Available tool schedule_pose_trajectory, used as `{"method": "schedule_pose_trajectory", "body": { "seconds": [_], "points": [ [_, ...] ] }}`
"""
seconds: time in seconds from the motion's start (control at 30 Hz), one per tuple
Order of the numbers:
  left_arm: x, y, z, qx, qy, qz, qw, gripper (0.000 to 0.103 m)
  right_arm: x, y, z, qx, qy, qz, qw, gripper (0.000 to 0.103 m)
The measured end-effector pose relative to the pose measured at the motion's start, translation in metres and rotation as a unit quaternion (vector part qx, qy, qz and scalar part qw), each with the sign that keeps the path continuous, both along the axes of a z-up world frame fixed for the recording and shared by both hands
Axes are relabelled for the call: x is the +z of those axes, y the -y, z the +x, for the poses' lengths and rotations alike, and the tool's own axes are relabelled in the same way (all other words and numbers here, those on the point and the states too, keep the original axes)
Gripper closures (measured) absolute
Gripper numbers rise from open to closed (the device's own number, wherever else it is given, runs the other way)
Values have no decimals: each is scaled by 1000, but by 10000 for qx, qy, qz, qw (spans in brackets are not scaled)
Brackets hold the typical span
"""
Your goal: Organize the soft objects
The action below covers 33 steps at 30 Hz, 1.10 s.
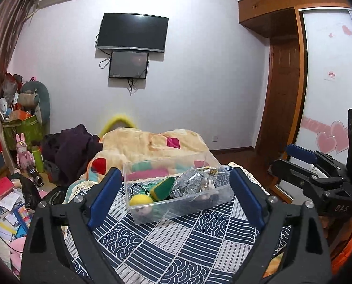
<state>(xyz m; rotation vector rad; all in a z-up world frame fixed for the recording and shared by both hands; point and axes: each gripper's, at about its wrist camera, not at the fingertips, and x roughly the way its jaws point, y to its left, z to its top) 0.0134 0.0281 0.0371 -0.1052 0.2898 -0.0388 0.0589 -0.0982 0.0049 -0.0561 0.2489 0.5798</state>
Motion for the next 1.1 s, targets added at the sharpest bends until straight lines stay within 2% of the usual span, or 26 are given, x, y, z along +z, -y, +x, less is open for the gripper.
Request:
{"method": "schedule_pose_trajectory", "body": {
  "seconds": [0.13, 0.4, 1.1],
  "points": [
    [-5, 2, -5, -22, 31, -6, 10000, 5, -6, 2, 0, -61, -47, 71, 9999, 3],
    [-11, 7, -6, 14, 50, 76, 10000, 4, -15, 9, -4, -154, -141, 114, 9997, 2],
    [-15, 7, -6, 7, 9, 54, 10000, 3, -17, 10, -10, -122, -116, 109, 9998, 2]
  ]
}}
